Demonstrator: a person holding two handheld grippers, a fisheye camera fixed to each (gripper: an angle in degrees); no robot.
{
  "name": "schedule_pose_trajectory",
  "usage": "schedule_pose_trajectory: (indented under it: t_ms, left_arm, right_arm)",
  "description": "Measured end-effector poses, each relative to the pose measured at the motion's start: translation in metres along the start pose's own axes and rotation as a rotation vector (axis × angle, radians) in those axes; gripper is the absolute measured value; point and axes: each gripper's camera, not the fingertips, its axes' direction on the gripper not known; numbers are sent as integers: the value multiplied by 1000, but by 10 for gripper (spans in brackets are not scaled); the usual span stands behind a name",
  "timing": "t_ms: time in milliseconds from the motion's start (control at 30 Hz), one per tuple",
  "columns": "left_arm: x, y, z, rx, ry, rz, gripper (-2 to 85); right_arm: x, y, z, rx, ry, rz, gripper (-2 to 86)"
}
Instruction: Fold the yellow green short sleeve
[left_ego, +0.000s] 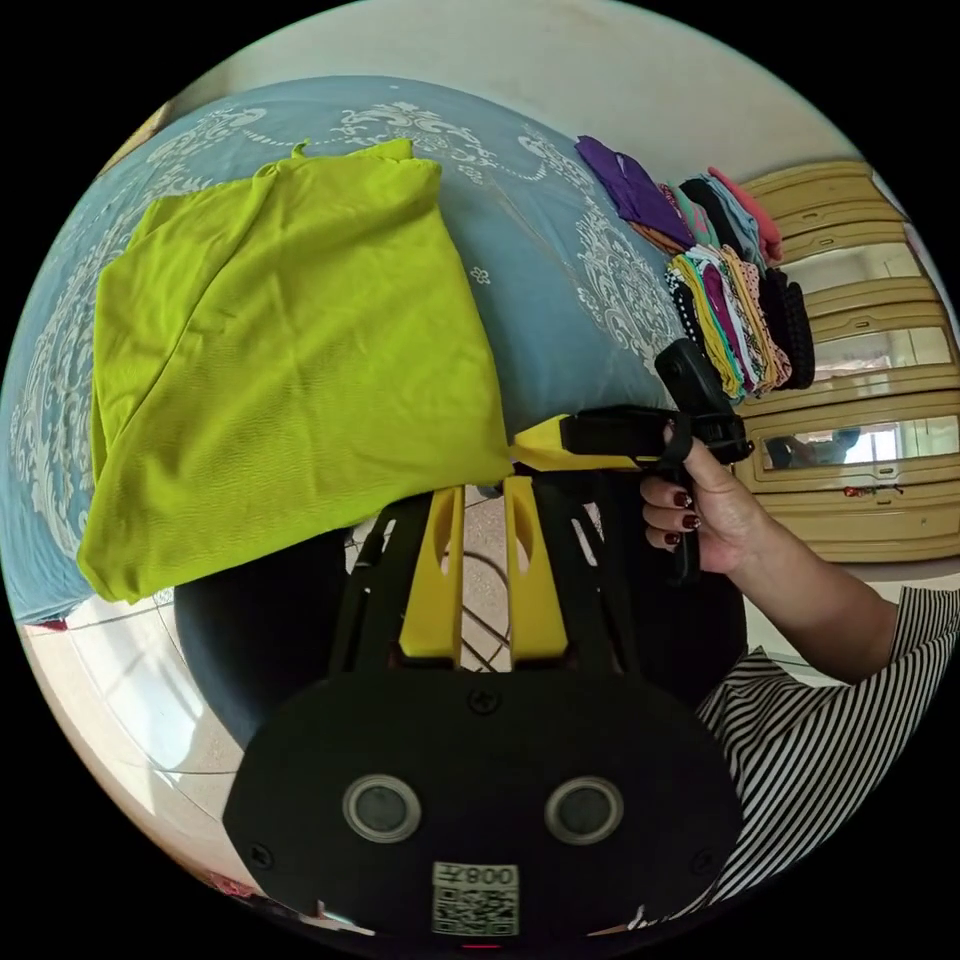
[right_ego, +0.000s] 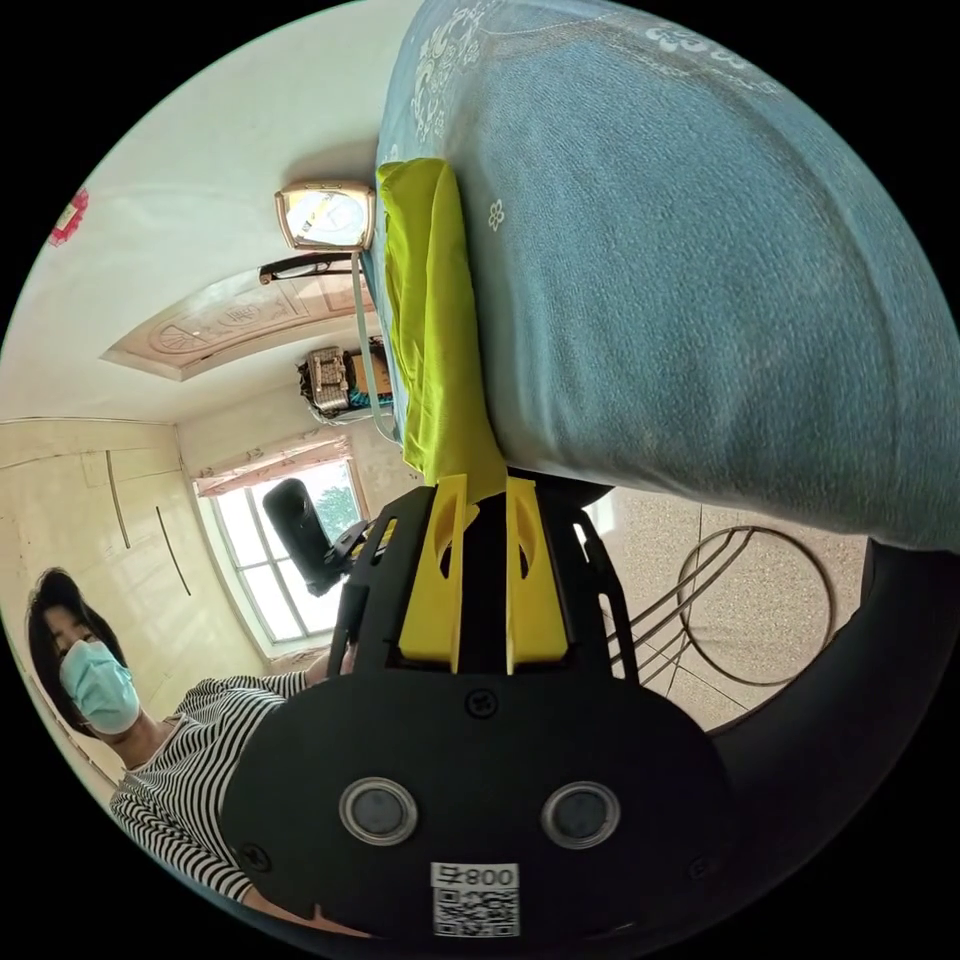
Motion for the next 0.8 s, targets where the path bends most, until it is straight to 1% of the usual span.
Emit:
schedule_pose_trajectory:
  t_ms: [133, 333, 400, 467, 533, 800]
  left_arm:
    - [10, 3, 9, 17, 22, -6, 33]
    - [13, 14, 6, 50, 57, 1, 20]
    - [12, 18, 6, 53, 65, 8, 19]
    - [10, 23, 6, 52, 70, 13, 18]
    - [8, 27, 4, 55, 69, 19, 17]
    - [-9, 48, -1, 58, 67, 32, 16]
  right_arm:
    - [17, 10, -8, 2, 5, 1, 72]
    - [42, 23, -13, 1, -24, 1, 91]
    - [49, 26, -11, -5, -53, 4, 100]
    - [62, 28, -9, 2, -144, 19, 109]
    - [70, 30, -8, 7, -182, 30, 114]
    - [78, 29, 7, -40, -202, 14, 118]
